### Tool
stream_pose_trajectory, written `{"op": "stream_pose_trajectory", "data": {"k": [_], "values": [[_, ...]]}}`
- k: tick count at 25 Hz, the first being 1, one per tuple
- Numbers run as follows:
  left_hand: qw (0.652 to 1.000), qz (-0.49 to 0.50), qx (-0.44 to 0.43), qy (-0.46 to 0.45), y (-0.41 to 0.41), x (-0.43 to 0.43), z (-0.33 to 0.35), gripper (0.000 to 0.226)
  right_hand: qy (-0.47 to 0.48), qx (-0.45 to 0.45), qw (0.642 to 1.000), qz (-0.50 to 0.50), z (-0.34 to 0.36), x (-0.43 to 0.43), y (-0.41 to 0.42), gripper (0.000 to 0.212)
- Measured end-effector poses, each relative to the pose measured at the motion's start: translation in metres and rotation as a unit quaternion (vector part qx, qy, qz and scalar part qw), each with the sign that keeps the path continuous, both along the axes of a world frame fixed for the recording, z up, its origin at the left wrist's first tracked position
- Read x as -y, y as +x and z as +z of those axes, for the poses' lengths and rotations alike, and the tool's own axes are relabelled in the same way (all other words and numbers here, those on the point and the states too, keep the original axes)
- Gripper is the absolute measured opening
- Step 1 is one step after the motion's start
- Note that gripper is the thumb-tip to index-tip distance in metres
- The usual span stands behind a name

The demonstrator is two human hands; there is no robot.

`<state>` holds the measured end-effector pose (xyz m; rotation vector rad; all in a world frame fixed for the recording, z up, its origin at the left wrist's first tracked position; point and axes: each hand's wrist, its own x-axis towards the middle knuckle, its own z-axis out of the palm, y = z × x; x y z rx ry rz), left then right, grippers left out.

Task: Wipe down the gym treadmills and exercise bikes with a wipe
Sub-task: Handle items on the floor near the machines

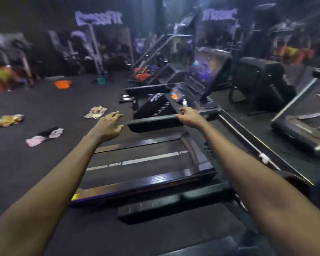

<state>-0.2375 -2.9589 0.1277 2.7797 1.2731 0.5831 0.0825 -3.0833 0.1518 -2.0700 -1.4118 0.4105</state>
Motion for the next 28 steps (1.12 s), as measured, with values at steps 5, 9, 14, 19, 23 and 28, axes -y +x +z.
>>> {"op": "stream_pose_trajectory", "data": {"k": [5,9,14,19,23,28], "values": [[0.992,0.124,0.027,-0.007,-0.149,-0.023,0.006,0.05,-0.01,-0.007,0.996,0.09,-0.001,-0.086,-0.122,0.047],[0.982,0.181,0.045,-0.019,-0.25,-0.042,0.019,0.051,0.009,-0.019,0.991,0.135,0.006,-0.139,-0.207,0.054],[0.97,0.236,0.06,-0.018,-0.348,-0.068,0.03,0.054,0.029,-0.014,0.982,0.188,0.017,-0.193,-0.301,0.05],[0.965,0.255,0.055,-0.017,-0.401,-0.111,0.033,0.056,0.042,-0.006,0.975,0.218,0.025,-0.263,-0.361,0.049],[0.965,0.256,0.062,-0.01,-0.423,-0.166,0.036,0.053,0.053,-0.01,0.973,0.225,0.022,-0.331,-0.39,0.05],[0.967,0.248,0.06,-0.018,-0.44,-0.251,0.04,0.053,0.032,-0.03,0.976,0.215,0.012,-0.423,-0.414,0.052]]}}
